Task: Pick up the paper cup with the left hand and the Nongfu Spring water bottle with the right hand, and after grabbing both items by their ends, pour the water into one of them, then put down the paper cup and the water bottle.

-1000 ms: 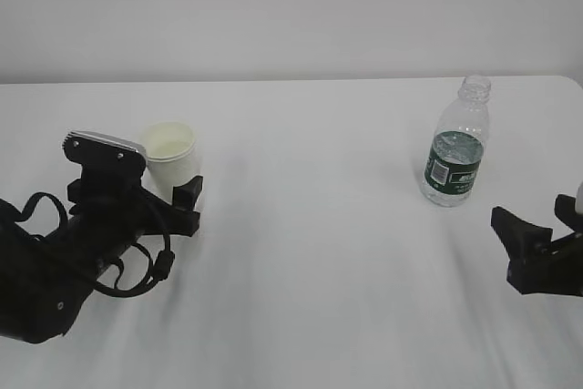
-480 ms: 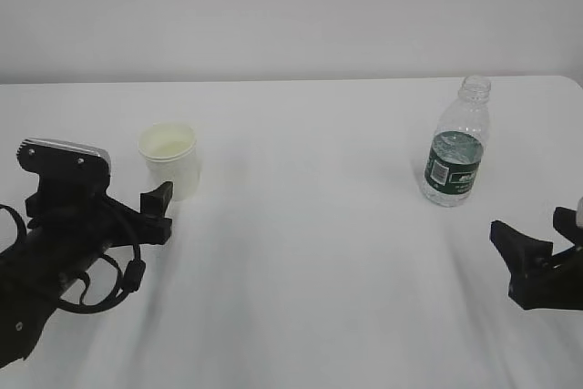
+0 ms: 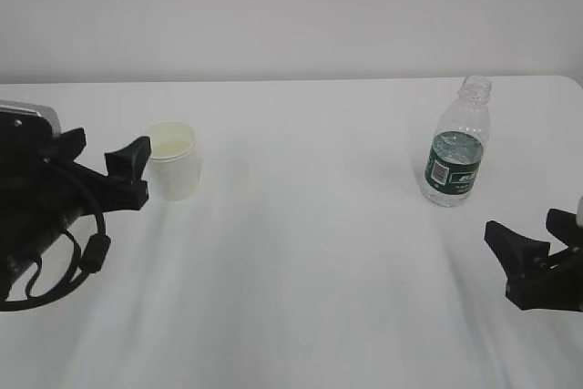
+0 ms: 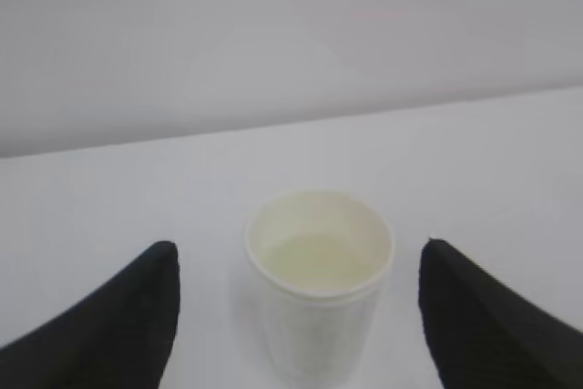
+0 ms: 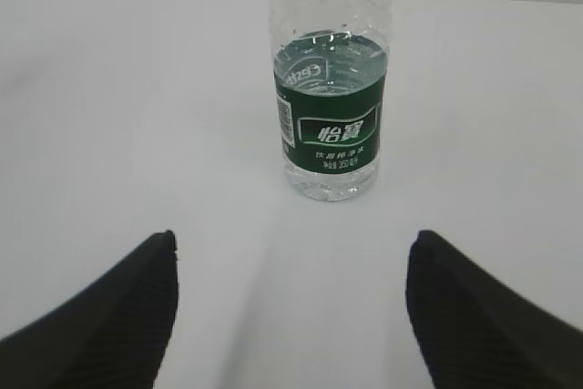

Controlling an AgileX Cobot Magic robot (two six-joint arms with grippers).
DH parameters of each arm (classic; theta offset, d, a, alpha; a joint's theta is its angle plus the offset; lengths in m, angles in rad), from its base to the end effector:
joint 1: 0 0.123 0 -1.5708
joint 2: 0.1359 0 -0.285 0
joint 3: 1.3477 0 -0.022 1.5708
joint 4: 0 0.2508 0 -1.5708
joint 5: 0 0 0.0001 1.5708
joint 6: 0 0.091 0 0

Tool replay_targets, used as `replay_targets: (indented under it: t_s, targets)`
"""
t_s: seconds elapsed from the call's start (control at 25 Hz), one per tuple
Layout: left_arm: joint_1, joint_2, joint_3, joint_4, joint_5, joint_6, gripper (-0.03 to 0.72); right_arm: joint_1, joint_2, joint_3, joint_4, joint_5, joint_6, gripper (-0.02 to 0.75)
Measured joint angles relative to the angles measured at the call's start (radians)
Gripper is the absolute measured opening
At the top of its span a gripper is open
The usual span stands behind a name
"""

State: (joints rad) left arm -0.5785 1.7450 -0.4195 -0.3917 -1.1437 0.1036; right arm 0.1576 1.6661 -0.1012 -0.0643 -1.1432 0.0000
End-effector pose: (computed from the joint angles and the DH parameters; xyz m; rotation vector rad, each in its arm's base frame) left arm 0.2469 -0.1235 0.1538 0.1679 1.6830 -0.1825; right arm 0.1930 0.0361 0.1228 -0.2150 1.8959 0.1443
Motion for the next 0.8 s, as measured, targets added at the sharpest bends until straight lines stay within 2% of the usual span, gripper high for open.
replay_targets:
  t_s: [0.24,0.52,0.68,0.8]
  targets:
    - [0.0,-0.09,0.002,-0.012,0.0,0.0,0.578,0.0,0.0,-0.047,0.008,0.0,0.008,0.593]
    - [0.0,-0.103,-0.002,-0.044,0.006,0.0,0.576,0.0,0.0,-0.179,0.011,0.033,0.033,0.593]
    - [0.0,-0.123,-0.038,-0.125,0.079,0.011,0.576,0.0,-0.024,-0.257,0.011,0.181,0.036,0.592]
    - [0.0,-0.143,-0.07,-0.144,0.114,0.048,0.576,0.0,-0.066,-0.322,0.011,0.297,0.037,0.592]
